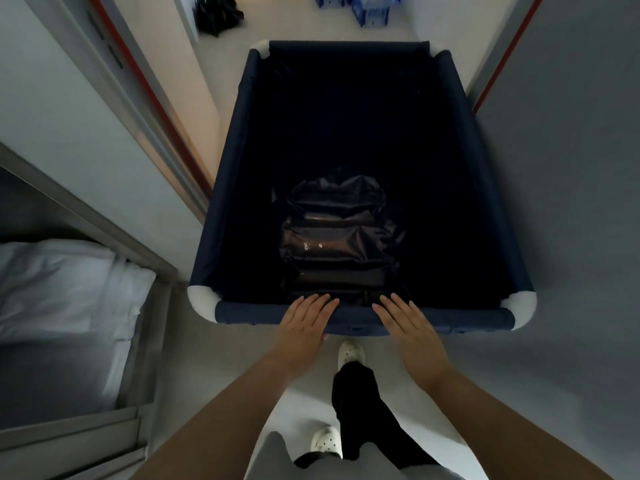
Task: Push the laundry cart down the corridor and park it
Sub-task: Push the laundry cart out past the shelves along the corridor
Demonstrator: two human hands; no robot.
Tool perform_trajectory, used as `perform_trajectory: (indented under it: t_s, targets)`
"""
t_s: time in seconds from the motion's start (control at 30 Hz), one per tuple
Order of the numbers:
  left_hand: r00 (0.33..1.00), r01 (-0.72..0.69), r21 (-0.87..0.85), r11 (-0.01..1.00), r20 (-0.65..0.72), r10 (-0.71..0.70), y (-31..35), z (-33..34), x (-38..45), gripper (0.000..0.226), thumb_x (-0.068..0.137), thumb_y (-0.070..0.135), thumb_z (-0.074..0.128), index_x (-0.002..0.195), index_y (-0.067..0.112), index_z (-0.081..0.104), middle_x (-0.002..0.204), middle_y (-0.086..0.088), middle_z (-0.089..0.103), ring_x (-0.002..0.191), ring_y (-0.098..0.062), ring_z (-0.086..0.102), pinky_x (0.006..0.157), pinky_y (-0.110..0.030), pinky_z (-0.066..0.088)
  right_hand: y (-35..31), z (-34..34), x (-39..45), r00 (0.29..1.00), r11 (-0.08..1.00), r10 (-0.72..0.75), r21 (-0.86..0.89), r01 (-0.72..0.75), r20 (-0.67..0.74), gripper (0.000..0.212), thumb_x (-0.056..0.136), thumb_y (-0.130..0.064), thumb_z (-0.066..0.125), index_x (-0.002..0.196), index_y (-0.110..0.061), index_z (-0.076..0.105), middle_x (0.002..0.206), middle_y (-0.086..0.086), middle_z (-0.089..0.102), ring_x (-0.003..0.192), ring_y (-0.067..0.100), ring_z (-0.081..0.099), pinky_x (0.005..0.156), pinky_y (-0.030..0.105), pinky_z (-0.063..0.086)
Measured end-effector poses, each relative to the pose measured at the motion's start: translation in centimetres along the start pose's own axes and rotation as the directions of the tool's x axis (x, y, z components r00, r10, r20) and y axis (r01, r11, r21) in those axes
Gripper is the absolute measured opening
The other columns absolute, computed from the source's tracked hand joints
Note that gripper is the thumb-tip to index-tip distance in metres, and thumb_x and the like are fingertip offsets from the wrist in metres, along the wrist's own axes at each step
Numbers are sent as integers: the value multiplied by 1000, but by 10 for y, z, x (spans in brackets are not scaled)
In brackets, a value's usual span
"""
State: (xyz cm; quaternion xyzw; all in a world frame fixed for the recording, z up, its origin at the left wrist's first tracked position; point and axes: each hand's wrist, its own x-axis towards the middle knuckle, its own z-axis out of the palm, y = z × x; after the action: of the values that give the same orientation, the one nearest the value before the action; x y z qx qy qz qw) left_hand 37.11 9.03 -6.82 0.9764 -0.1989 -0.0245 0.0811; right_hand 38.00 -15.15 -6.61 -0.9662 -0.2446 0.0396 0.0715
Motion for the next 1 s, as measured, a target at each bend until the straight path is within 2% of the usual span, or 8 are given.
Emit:
perform_trajectory:
  t_s: [0.1,0.2,0.33,0.47,0.57,0.73,0.87,1.0]
  targets:
    - [998,25,26,999,48,-26,-9,-5,22,67,77,28,70,137,14,43,133,-4,54,122,-22,49,108,-44,28,14,4,23,1000,999,-10,39,9,16,106,50,21,66,143,-14,31,146,5,40,140,19,22,116,36,9]
    - [994,47,25,999,94,-50,-18,-10,47,65,82,25,64,140,14,37,139,-5,48,128,-23,43,111,-44,20,28,5,48,999,996,-26,82,23,33,108,52,18,69,145,-16,27,146,4,39,140,18,19,116,36,9]
    - [991,52,43,998,124,-56,-35,-15,83,65,81,27,65,139,14,39,138,-6,49,127,-24,45,109,-44,20,46,-1,86,998,991,-58,118,54,25,109,47,18,71,143,-15,30,143,6,44,138,18,22,115,36,11]
    - [985,87,61,994,140,-95,-52,-17,123,65,87,31,56,144,14,30,145,-6,41,133,-24,36,113,-42,11,63,-8,126,998,987,-58,150,59,-11,103,47,19,72,138,-14,37,138,7,50,135,19,28,115,35,10]
    - [981,99,71,993,163,-110,-67,-19,155,67,85,32,58,143,14,31,144,-6,43,132,-25,38,112,-42,13,77,-14,157,998,985,-63,160,67,-27,100,49,19,72,138,-12,39,139,8,50,134,19,30,114,36,11]
    - [986,106,89,990,119,-117,-91,-23,209,69,77,33,68,138,12,41,134,-6,53,123,-25,48,109,-42,22,103,-24,208,997,987,-69,145,73,-30,102,47,21,70,140,-11,39,141,9,47,136,21,29,114,36,11]
    - [980,125,69,990,145,-134,-111,-25,248,63,90,31,50,145,13,26,146,-7,38,134,-25,32,113,-38,5,118,-34,249,997,990,-60,126,66,-55,93,51,21,69,137,-7,46,139,10,49,133,27,37,113,38,17]
    - [981,119,98,988,142,-132,-131,-32,287,62,96,34,35,149,17,7,155,-4,19,141,-22,14,113,-35,-8,133,-45,292,996,992,-64,106,71,-67,88,52,19,72,133,-6,50,134,12,54,127,31,46,106,48,31]
